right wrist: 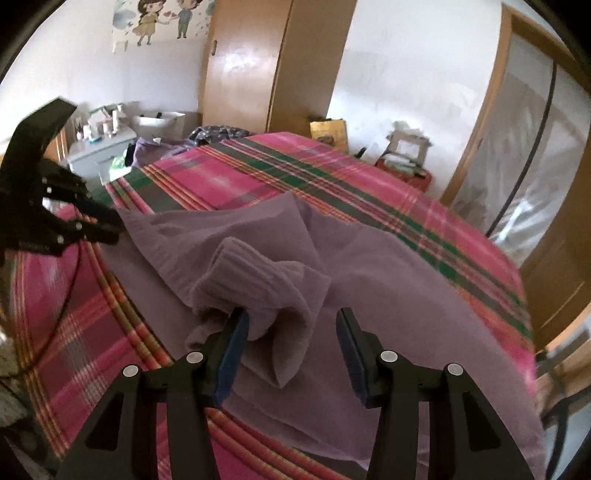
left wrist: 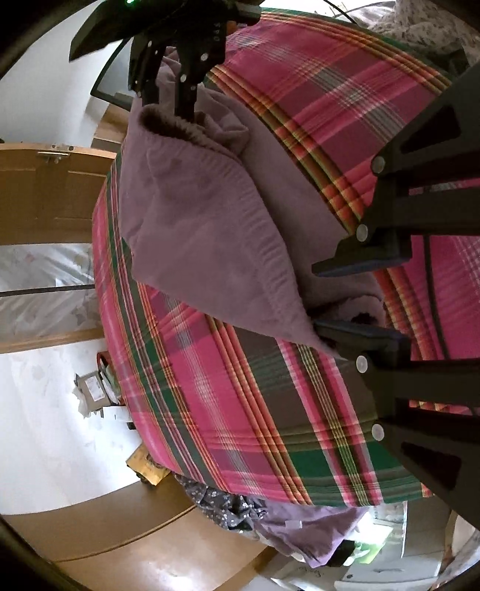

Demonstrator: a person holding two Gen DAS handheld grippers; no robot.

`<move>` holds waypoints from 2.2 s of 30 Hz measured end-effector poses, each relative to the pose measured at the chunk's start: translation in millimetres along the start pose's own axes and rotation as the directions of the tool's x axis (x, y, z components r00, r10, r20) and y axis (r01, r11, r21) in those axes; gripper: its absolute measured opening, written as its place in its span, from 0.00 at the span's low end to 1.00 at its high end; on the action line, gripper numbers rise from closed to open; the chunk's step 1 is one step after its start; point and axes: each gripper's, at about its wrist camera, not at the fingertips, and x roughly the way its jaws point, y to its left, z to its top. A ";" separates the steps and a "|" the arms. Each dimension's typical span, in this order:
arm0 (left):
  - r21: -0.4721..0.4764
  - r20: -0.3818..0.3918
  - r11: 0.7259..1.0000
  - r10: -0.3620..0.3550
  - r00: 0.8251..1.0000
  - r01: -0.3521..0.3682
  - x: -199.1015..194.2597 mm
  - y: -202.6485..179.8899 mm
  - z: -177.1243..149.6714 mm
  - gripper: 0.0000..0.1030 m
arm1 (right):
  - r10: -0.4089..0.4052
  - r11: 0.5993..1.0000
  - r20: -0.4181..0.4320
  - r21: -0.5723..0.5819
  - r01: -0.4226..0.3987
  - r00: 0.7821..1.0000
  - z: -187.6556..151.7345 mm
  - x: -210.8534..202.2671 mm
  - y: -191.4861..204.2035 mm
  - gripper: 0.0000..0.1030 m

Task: Fold clothes

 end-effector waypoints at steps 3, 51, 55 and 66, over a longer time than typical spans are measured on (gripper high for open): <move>0.019 -0.001 1.000 -0.011 1.000 0.011 0.0 0.7 -0.2 0.25 | -0.004 1.000 -0.021 -0.031 0.003 1.000 4.6 4.3 3.4 0.50; -0.217 0.078 0.960 -0.164 0.983 0.178 15.0 74.0 9.5 0.17 | -0.128 0.968 0.199 -0.189 0.166 0.972 204.1 97.0 30.0 0.06; -0.233 0.072 0.955 -0.172 0.982 0.184 19.5 79.0 8.3 0.18 | -0.116 0.964 0.180 -0.218 0.154 0.977 216.2 122.5 37.2 0.06; -0.316 0.058 0.918 -0.235 0.970 0.241 28.1 96.8 5.9 0.20 | -0.088 0.965 0.136 -0.234 0.119 0.987 236.8 187.6 53.8 0.06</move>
